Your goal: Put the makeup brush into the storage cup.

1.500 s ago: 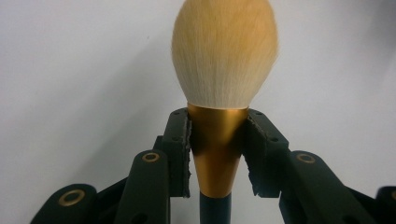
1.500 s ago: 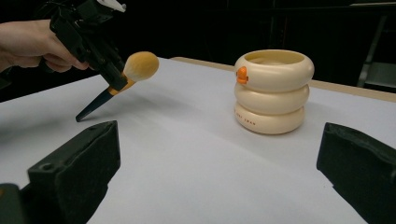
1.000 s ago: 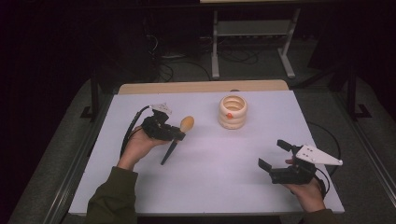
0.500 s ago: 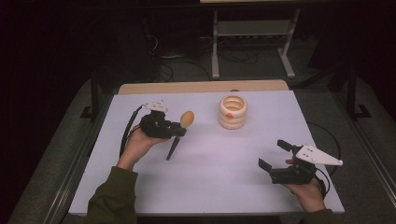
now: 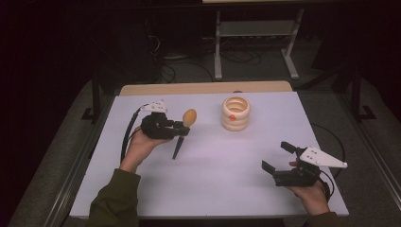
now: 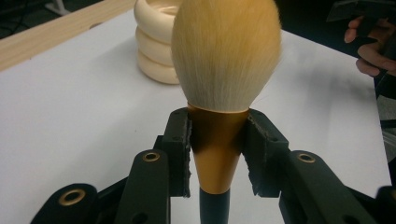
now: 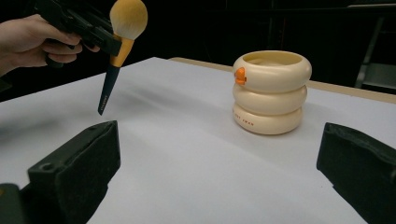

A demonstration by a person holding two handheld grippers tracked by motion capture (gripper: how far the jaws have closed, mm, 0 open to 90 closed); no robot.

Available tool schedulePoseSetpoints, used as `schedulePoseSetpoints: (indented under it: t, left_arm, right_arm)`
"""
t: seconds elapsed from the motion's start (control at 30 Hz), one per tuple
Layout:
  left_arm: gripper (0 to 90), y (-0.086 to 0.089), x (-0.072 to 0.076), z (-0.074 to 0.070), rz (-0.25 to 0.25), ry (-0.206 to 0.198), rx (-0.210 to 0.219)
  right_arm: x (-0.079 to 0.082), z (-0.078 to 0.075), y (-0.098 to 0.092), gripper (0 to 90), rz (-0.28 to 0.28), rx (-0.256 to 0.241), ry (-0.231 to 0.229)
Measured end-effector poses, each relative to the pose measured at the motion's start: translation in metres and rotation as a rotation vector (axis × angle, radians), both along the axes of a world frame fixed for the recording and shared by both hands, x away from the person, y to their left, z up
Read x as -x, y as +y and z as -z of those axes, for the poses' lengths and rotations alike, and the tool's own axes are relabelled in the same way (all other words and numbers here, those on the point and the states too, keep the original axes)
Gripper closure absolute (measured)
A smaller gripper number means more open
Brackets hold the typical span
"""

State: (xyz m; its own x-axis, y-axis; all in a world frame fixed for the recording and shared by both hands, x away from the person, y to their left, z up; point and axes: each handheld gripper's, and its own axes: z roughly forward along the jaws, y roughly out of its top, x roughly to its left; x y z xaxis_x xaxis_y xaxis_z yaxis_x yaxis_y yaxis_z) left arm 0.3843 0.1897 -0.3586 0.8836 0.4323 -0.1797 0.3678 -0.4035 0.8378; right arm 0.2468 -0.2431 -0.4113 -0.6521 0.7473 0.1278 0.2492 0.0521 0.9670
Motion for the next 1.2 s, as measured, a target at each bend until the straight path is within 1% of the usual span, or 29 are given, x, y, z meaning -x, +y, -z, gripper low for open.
schedulePoseSetpoints:
  t: [0.1, 0.13, 0.17, 0.2, 0.23, 0.27, 0.3, 0.37, 0.43, 0.5, 0.57, 0.63, 0.67, 0.97, 1.0, 1.2]
  left_arm:
    - [64.3, -0.001, 0.001, -0.001, -0.005, -0.011, 0.009]
    - [64.3, -0.001, 0.001, -0.001, -0.002, -0.022, 0.023]
    - [64.3, -0.001, 0.001, -0.001, -0.002, -0.022, 0.023]
    - [64.3, -0.001, 0.003, -0.002, -0.012, -0.022, 0.039]
    - [64.3, -0.001, 0.003, -0.003, -0.012, -0.034, 0.042]
    - [64.3, -0.001, 0.003, -0.003, -0.012, -0.034, 0.042]
    - [64.3, -0.001, 0.004, -0.003, -0.017, -0.041, 0.065]
    - [64.3, -0.001, 0.004, -0.004, -0.014, -0.047, 0.069]
    - [64.3, -0.002, 0.005, -0.006, -0.024, -0.064, 0.092]
    - [64.3, -0.003, 0.006, -0.007, -0.03, -0.066, 0.107]
    - [64.3, -0.004, 0.007, -0.008, -0.029, -0.086, 0.114]
    - [64.3, -0.004, 0.007, -0.009, -0.032, -0.087, 0.121]
    - [64.3, -0.006, 0.008, -0.01, -0.036, -0.09, 0.137]
    - [64.3, -0.009, 0.007, -0.012, -0.041, -0.122, 0.145]
    - [64.3, -0.01, 0.006, -0.013, -0.046, -0.133, 0.151]
    - [64.3, -0.012, 0.003, -0.016, -0.056, -0.143, 0.163]
  right_arm:
    - [0.0, 0.0, 0.0, 0.0, 0.0, 0.0, -0.001]
    - [0.0, 0.0, 0.0, 0.0, 0.0, 0.0, 0.0]
    - [0.0, 0.0, 0.0, 0.0, 0.0, 0.0, 0.0]
    - [0.0, 0.0, 0.0, 0.0, 0.0, 0.0, -0.002]
    - [0.0, 0.0, 0.0, 0.0, 0.0, 0.001, -0.002]
    - [0.0, 0.0, 0.0, 0.0, 0.0, 0.001, -0.002]
    - [0.0, 0.0, 0.0, 0.0, -0.001, 0.001, -0.001]
    - [0.0, 0.0, 0.0, 0.0, -0.001, 0.002, -0.002]
    - [0.0, 0.0, 0.0, 0.0, 0.0, 0.0, -0.002]
    - [0.0, 0.0, 0.0, 0.0, 0.001, 0.001, -0.003]
    - [-0.001, -0.001, 0.0, 0.0, 0.002, 0.0, -0.002]
    - [-0.001, -0.001, 0.0, 0.0, 0.002, 0.0, -0.003]
    - [-0.001, -0.001, -0.001, 0.0, 0.002, 0.002, -0.008]
    - [-0.001, -0.001, 0.0, 0.0, 0.003, 0.001, -0.006]
    - [-0.001, -0.001, 0.0, 0.0, 0.002, 0.001, -0.006]
    - [-0.001, -0.001, 0.0, 0.0, 0.005, -0.003, -0.004]
